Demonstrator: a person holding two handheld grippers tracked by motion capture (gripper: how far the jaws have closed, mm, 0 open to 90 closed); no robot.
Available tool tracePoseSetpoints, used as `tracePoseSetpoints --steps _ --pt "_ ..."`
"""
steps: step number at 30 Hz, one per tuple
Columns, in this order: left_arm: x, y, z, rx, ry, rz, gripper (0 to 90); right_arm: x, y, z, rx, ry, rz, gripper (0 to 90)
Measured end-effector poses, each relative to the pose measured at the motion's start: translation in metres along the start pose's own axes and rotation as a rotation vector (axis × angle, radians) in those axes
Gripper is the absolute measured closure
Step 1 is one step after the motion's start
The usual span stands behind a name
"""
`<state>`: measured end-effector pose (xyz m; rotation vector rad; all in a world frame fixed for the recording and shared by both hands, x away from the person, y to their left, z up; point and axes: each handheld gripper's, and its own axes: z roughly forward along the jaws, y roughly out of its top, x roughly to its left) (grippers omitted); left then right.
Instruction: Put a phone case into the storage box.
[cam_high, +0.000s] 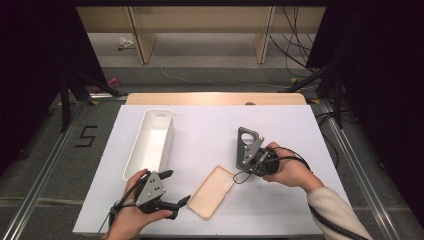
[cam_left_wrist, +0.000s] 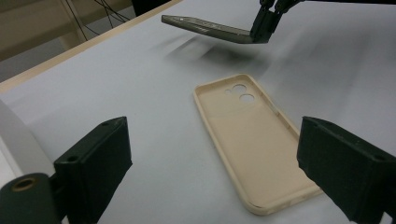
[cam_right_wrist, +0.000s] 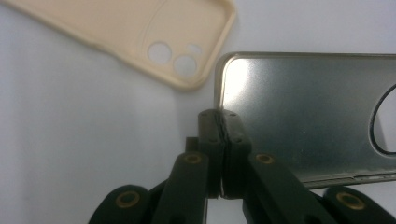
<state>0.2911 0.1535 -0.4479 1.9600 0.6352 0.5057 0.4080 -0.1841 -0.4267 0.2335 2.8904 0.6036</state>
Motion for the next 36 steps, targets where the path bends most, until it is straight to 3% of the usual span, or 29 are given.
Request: tracePoseSetpoints --steps 2,6,9,15,19,26,32,36 --pt "0.001 0.001 0.000 -0.003 0.007 -0.018 10.2 0.000 -0.001 -0.002 -0.052 -0.021 0.014 89.1" --pt "0.002 0.005 -0.001 -0.020 0.026 -0.043 10.2 0.002 -0.001 -0.006 -0.100 -0.037 0.034 89.2" --pt "0.002 0.014 -0.001 -0.033 0.027 -0.077 10.8 0.008 0.001 -0.011 -0.176 -0.045 0.051 89.2" --pt "0.013 0.038 0.004 -0.002 0.048 -0.111 13.8 0.016 0.005 -0.014 -0.228 -0.048 0.050 89.3" --pt "0.025 0.064 0.012 -0.011 0.064 -0.153 15.0 0.025 0.008 -0.015 -0.249 -0.046 0.041 89.2" --pt "0.041 0.101 0.039 0.061 0.054 -0.136 16.1 0.038 0.013 -0.014 -0.261 -0.041 0.017 89.2" --pt "0.054 0.115 0.065 0.113 0.058 -0.198 19.4 0.045 0.021 -0.012 -0.268 -0.039 0.000 89.2" --pt "0.059 0.121 0.083 0.140 0.035 -0.232 21.9 0.048 0.026 -0.011 -0.274 -0.037 -0.010 89.2"
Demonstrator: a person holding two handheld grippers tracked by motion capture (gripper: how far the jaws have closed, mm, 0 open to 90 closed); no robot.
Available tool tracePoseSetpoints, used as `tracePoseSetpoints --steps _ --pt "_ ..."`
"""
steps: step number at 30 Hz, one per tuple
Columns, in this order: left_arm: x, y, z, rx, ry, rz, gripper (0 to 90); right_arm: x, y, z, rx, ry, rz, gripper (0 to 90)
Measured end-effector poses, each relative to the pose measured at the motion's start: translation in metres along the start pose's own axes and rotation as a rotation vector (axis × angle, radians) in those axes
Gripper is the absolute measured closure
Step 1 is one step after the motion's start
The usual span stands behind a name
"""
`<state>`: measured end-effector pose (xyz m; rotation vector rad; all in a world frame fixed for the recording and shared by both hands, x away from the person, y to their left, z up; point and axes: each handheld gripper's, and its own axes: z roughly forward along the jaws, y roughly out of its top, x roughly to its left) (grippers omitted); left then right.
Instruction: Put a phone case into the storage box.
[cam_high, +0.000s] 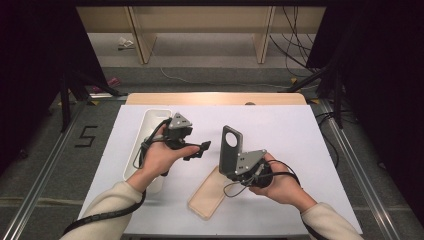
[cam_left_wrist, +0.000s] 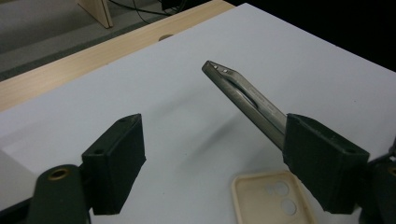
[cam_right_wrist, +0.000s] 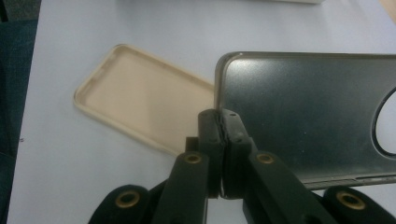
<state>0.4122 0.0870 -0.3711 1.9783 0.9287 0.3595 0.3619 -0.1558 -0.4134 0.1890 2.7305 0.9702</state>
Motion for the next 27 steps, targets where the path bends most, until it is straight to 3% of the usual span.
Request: tracePoseSetpoints --steps 8,20,27 --pt "0.000 0.015 0.034 0.083 -0.052 -0.077 29.6 0.003 0.005 0.002 -0.016 0.002 -0.011 89.3" --pt "0.008 0.034 0.059 0.172 -0.012 -0.135 46.1 0.009 0.012 0.003 -0.021 -0.001 -0.033 89.2" --pt "0.014 0.033 0.066 0.200 -0.029 -0.172 54.2 0.011 0.013 0.004 -0.024 0.003 -0.048 89.2"
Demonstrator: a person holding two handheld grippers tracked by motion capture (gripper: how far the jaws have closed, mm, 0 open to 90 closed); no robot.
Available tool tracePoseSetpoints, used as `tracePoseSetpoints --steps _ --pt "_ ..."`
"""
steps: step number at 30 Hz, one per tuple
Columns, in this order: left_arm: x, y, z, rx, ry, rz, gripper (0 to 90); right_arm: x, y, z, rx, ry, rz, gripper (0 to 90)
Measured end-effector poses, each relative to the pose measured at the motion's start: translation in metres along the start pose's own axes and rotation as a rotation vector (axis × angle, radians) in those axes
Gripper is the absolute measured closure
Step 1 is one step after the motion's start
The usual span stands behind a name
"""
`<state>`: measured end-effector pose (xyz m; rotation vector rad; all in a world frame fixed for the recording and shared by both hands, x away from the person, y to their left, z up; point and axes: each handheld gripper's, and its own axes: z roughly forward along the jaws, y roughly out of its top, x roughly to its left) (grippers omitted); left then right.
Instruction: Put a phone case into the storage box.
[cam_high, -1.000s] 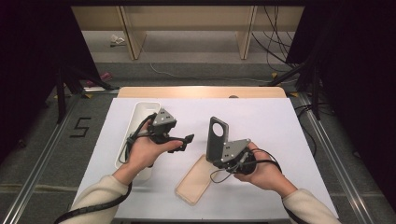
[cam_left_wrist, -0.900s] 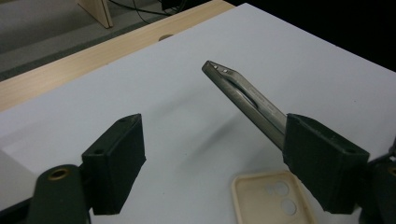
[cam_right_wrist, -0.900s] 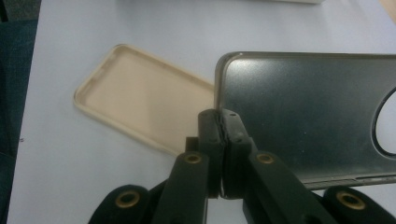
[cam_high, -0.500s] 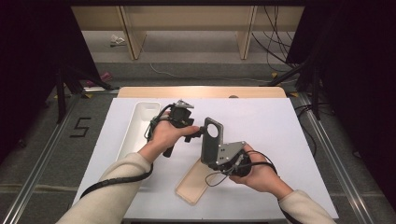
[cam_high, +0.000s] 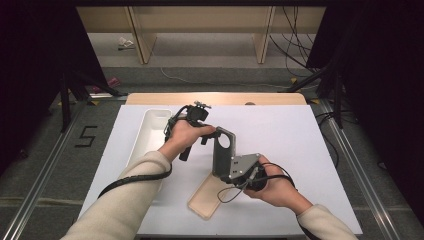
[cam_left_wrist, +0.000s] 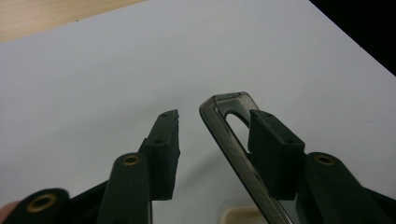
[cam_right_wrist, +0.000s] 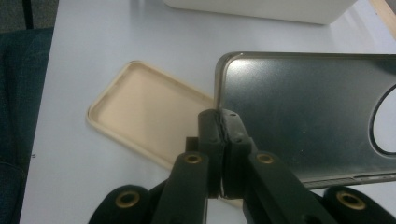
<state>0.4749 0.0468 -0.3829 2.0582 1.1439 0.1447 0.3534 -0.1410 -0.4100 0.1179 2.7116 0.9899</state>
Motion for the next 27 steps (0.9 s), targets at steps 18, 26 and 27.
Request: tracePoseSetpoints --steps 18,26,27 --pt "-0.015 0.004 0.001 -0.028 -0.072 -0.083 73.9 0.003 0.001 0.006 0.034 0.005 -0.021 89.3" --pt "-0.032 0.008 -0.008 -0.087 -0.114 -0.049 80.6 0.003 -0.001 0.011 0.061 -0.012 -0.031 89.0" --pt "-0.034 0.008 -0.009 -0.093 -0.119 -0.044 81.1 0.003 -0.001 0.011 0.064 -0.016 -0.028 88.9"
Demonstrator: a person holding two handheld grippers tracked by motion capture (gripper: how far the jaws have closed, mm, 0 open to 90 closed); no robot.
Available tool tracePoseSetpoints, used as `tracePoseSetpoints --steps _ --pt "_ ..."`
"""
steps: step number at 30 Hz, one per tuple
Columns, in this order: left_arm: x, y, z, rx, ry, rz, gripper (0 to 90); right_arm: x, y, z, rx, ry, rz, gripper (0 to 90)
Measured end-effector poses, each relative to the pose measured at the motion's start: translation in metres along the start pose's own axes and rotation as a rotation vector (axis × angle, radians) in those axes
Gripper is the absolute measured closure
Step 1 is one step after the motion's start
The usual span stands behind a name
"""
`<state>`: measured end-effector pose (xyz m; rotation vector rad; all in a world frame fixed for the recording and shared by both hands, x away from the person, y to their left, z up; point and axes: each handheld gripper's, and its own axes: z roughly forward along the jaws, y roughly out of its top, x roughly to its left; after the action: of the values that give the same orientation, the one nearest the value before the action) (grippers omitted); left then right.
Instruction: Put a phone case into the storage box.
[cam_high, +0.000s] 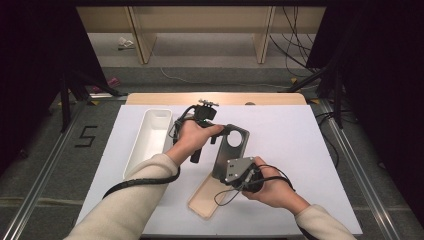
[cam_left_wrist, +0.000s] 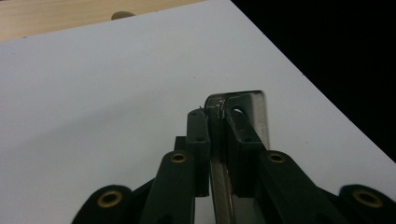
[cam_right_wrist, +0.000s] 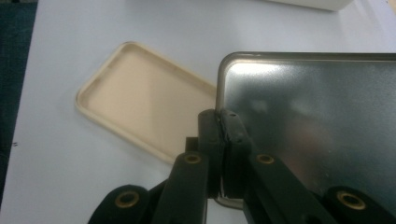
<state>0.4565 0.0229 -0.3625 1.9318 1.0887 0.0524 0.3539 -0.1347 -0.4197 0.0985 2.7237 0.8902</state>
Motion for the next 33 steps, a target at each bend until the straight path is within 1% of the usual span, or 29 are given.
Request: tracePoseSetpoints --steps 2,6,7,8,9,10,12,13,14,15,17,19,21,24,26,28,31,32,33 --pt "-0.005 0.000 -0.001 -0.013 -0.003 0.021 81.5 0.000 -0.001 0.000 0.002 0.000 0.007 88.7" --pt "-0.011 0.001 -0.003 -0.038 -0.003 0.060 81.7 -0.001 -0.002 0.001 0.001 -0.019 0.017 87.9" --pt "-0.013 0.001 -0.004 -0.047 -0.002 0.074 81.7 -0.001 -0.002 0.001 0.005 -0.022 0.029 87.3" --pt "-0.013 0.001 -0.005 -0.048 0.005 0.089 81.8 -0.002 -0.003 0.001 0.001 -0.032 0.028 85.2" --pt "-0.014 0.001 -0.006 -0.056 0.028 0.122 81.8 -0.002 -0.004 0.001 0.002 -0.030 0.036 82.6" --pt "-0.015 0.001 -0.007 -0.066 0.046 0.148 81.8 -0.003 -0.004 0.001 -0.003 -0.040 0.043 78.2" --pt "-0.014 0.002 -0.009 -0.075 0.063 0.168 81.8 -0.004 -0.006 0.000 -0.008 -0.060 0.063 73.0" --pt "-0.012 0.001 -0.010 -0.085 0.067 0.178 81.8 -0.004 -0.006 -0.001 -0.017 -0.078 0.076 69.0" --pt "-0.012 0.001 -0.011 -0.090 0.067 0.183 81.8 -0.005 -0.007 -0.001 -0.027 -0.089 0.093 63.8" --pt "-0.010 0.001 -0.013 -0.097 0.065 0.187 81.8 -0.006 -0.008 -0.002 -0.031 -0.098 0.109 60.5" --pt "-0.008 0.000 -0.016 -0.111 0.074 0.195 81.8 -0.009 -0.009 -0.004 -0.047 -0.125 0.143 52.9" --pt "-0.004 0.000 -0.020 -0.131 0.085 0.213 81.8 -0.011 -0.012 -0.007 -0.066 -0.146 0.189 44.9" --pt "0.000 -0.001 -0.024 -0.140 0.085 0.229 81.7 -0.016 -0.015 -0.011 -0.092 -0.166 0.240 38.2" --pt "0.007 -0.002 -0.030 -0.159 0.086 0.251 81.7 -0.019 -0.019 -0.017 -0.126 -0.188 0.292 32.5" --pt "0.010 -0.002 -0.033 -0.172 0.083 0.254 81.8 -0.021 -0.021 -0.019 -0.146 -0.200 0.325 29.8" --pt "0.014 -0.003 -0.037 -0.181 0.086 0.261 81.8 -0.022 -0.024 -0.021 -0.152 -0.203 0.347 28.0" --pt "0.020 -0.004 -0.043 -0.208 0.101 0.263 81.7 -0.024 -0.028 -0.023 -0.162 -0.218 0.376 26.2" --pt "0.021 -0.004 -0.044 -0.217 0.104 0.259 81.7 -0.024 -0.029 -0.024 -0.167 -0.226 0.382 25.9" --pt "0.023 -0.004 -0.047 -0.224 0.106 0.266 81.7 -0.025 -0.030 -0.024 -0.171 -0.229 0.385 25.8"
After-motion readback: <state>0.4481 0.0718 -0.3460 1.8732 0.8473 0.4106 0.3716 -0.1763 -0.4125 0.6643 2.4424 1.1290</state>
